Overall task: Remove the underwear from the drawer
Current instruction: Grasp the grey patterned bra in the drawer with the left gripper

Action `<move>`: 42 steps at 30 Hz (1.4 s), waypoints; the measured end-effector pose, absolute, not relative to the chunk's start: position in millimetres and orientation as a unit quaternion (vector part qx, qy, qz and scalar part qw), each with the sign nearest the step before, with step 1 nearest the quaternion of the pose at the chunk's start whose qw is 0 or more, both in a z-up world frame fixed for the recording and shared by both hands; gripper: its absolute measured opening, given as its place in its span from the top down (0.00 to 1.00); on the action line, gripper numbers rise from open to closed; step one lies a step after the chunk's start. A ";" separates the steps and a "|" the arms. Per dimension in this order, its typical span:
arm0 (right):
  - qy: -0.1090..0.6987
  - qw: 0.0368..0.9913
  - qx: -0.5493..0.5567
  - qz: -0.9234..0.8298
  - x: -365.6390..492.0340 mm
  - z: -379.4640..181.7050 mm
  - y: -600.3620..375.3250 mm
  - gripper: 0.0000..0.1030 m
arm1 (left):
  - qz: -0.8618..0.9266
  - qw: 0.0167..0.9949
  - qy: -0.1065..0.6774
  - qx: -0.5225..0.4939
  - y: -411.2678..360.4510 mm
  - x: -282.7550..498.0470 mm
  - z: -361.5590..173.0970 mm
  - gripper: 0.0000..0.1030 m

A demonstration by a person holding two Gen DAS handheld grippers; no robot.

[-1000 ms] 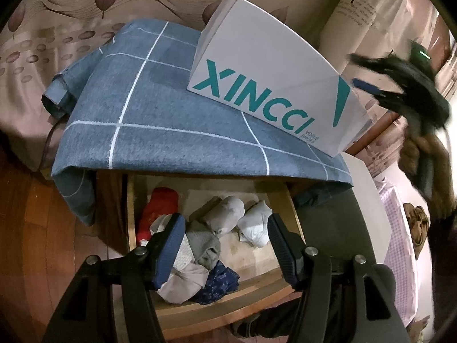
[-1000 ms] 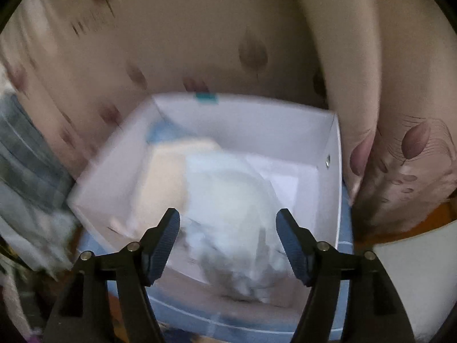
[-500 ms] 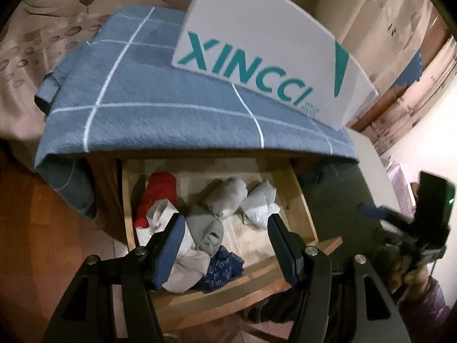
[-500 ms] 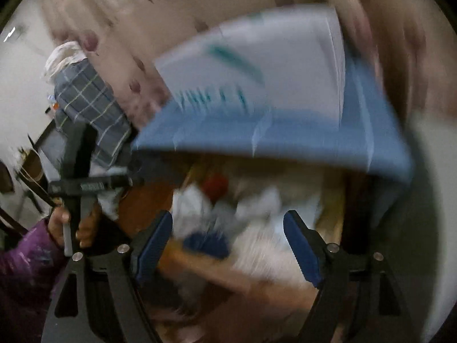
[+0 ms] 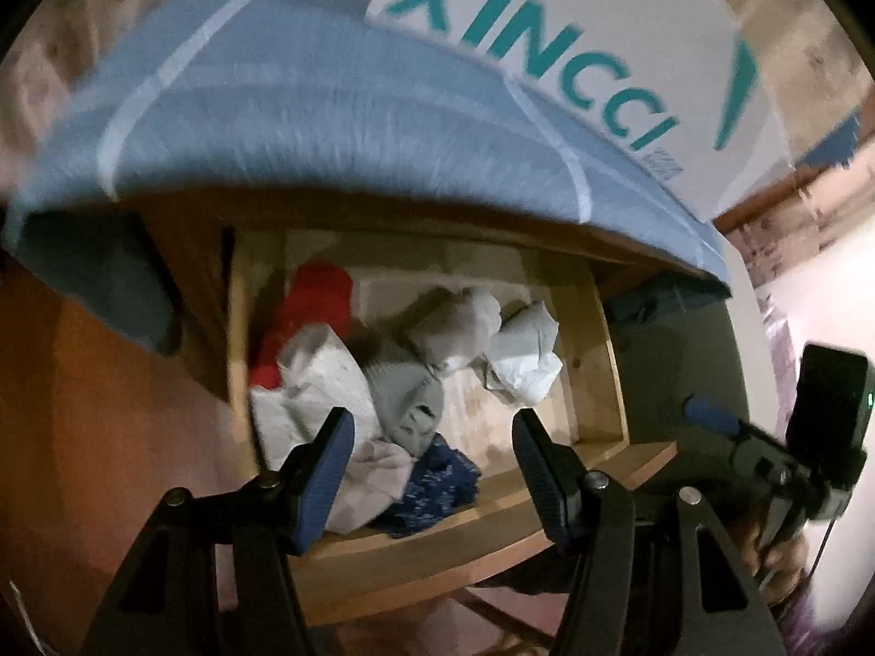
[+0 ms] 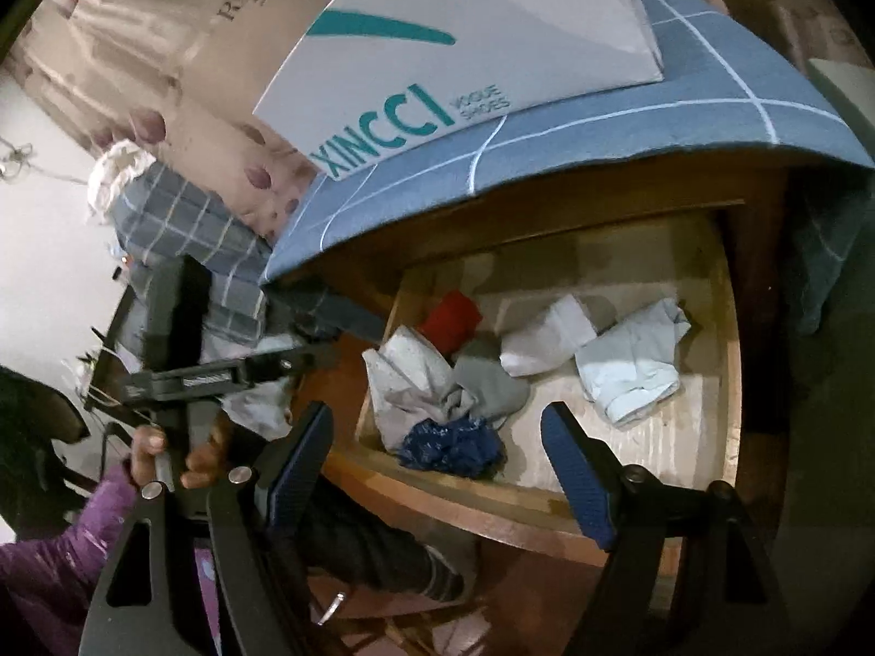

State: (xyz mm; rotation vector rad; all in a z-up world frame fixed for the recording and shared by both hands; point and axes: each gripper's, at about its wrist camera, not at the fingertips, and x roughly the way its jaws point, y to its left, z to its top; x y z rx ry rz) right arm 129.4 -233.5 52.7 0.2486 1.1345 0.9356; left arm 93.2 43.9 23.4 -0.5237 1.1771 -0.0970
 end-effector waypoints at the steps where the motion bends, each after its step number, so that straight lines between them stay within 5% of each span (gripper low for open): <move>1: 0.519 0.732 0.113 0.427 129.5 51.8 -232.6 0.26 | -0.042 0.791 0.557 -0.251 41.5 96.3 15.7 0.40; 8: 0.519 0.725 0.117 0.438 126.3 53.4 -232.3 0.24 | -0.007 0.761 0.603 -0.240 29.5 106.9 -18.7 0.40; 39: 0.555 0.694 0.110 0.445 123.0 40.8 -222.3 0.18 | 0.114 0.734 0.593 -0.311 50.3 113.4 -61.2 0.41; 41: 0.557 0.693 0.112 0.444 123.6 39.9 -222.5 0.17 | 0.121 0.737 0.592 -0.302 54.1 111.3 -62.0 0.77; 42: 0.558 0.693 0.113 0.443 124.1 39.3 -222.5 0.15 | 0.120 0.734 0.598 -0.299 57.1 110.7 -64.6 0.84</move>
